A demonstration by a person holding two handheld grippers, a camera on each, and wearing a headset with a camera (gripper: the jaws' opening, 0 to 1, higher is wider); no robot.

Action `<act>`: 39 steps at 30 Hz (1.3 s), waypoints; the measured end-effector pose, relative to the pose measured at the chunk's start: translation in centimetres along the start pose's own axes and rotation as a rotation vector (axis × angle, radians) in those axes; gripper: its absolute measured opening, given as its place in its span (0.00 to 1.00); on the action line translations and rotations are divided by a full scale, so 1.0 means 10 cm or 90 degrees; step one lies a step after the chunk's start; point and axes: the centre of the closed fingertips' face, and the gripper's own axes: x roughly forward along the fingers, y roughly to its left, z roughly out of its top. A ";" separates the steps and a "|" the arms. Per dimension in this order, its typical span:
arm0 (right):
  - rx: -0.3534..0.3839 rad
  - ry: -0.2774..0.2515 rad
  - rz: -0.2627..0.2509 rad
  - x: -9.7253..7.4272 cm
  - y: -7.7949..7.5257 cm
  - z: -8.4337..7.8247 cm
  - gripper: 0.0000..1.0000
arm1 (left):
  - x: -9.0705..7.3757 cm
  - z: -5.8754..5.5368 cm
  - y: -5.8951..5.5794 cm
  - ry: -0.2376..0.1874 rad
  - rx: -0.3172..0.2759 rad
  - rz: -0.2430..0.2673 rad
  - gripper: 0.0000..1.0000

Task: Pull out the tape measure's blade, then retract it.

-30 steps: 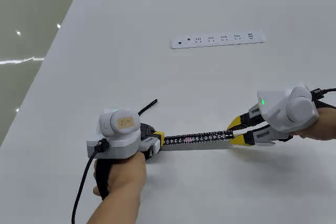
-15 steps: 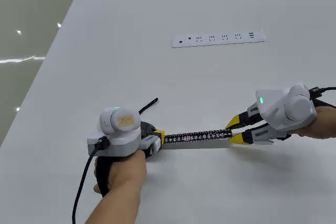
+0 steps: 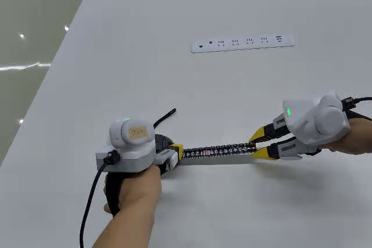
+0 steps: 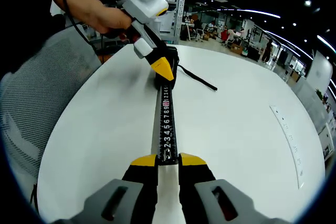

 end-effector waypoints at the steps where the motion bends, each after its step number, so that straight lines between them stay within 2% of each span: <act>1: -0.001 0.000 0.000 0.00 0.00 0.01 0.14 | -0.02 0.00 -0.01 0.000 0.000 0.000 0.62; 16: -0.002 -0.006 0.001 0.06 0.00 0.07 0.14 | 0.01 0.00 0.01 0.000 -0.004 -0.005 0.62; 39: -0.004 -0.012 0.003 0.12 0.01 0.17 0.14 | -0.03 0.00 0.00 0.000 -0.012 -0.014 0.62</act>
